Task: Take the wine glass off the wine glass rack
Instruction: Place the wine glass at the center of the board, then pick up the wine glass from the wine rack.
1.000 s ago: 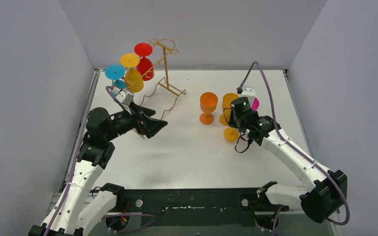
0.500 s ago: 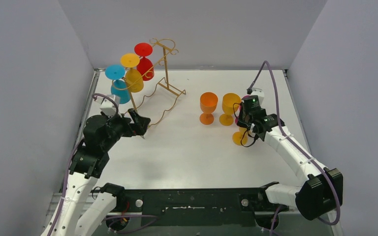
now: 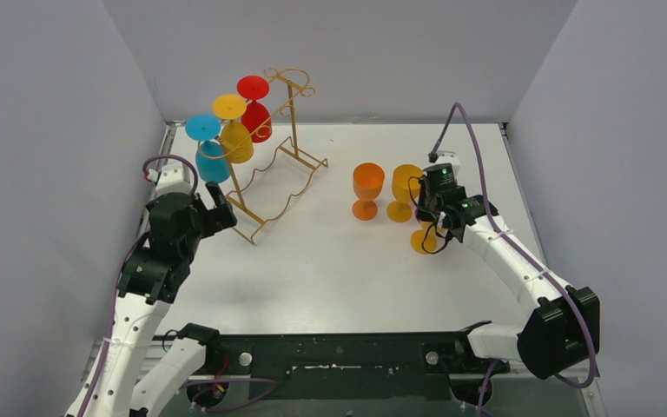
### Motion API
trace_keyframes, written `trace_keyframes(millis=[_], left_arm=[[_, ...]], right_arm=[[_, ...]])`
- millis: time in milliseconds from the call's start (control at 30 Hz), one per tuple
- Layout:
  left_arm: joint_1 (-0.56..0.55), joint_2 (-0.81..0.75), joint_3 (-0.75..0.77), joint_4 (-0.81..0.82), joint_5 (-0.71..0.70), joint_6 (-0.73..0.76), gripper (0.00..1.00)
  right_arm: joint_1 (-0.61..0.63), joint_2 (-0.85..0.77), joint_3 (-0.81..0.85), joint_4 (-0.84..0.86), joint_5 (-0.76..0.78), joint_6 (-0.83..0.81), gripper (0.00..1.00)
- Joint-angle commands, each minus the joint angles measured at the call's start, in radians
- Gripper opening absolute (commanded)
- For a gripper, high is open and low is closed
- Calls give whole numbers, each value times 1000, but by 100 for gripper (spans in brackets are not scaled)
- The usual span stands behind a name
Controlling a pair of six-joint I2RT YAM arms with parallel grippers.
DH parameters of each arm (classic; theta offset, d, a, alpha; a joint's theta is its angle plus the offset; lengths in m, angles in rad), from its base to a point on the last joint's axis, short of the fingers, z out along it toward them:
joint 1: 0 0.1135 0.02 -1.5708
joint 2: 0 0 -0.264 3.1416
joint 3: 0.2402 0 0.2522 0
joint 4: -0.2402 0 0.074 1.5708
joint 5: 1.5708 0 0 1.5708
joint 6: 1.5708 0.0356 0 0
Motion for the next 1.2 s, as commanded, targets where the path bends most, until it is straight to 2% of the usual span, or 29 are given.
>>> trace_keyframes(millis=[0, 33, 100, 167, 367, 533, 700, 900, 1033, 1167], left_arm=[[30, 81, 116, -87, -105, 13, 97], [45, 77, 119, -79, -111, 21, 97], [72, 60, 112, -45, -91, 39, 97], [103, 65, 120, -39, -54, 31, 97], [197, 101, 162, -33, 38, -29, 97], [237, 137, 236, -11, 99, -66, 97], [288, 207, 360, 3, 128, -40, 97], [364, 322, 523, 20, 180, -10, 97], [437, 394, 585, 66, 331, -24, 97], [494, 429, 544, 211, 559, -63, 97]], right_arm=[[3, 7, 53, 39, -16, -31, 7], [2, 5, 56, 38, -18, -33, 7], [4, 2, 59, 36, -25, -40, 16], [6, -5, 59, 41, -33, -49, 20], [8, -44, 85, 26, -65, -53, 49], [7, -87, 124, 8, -109, -44, 56], [8, -123, 152, -4, -162, -31, 63], [7, -167, 154, 8, -212, -3, 65], [7, -167, 166, 7, -227, 4, 65], [7, -153, 180, -7, -239, 4, 65]])
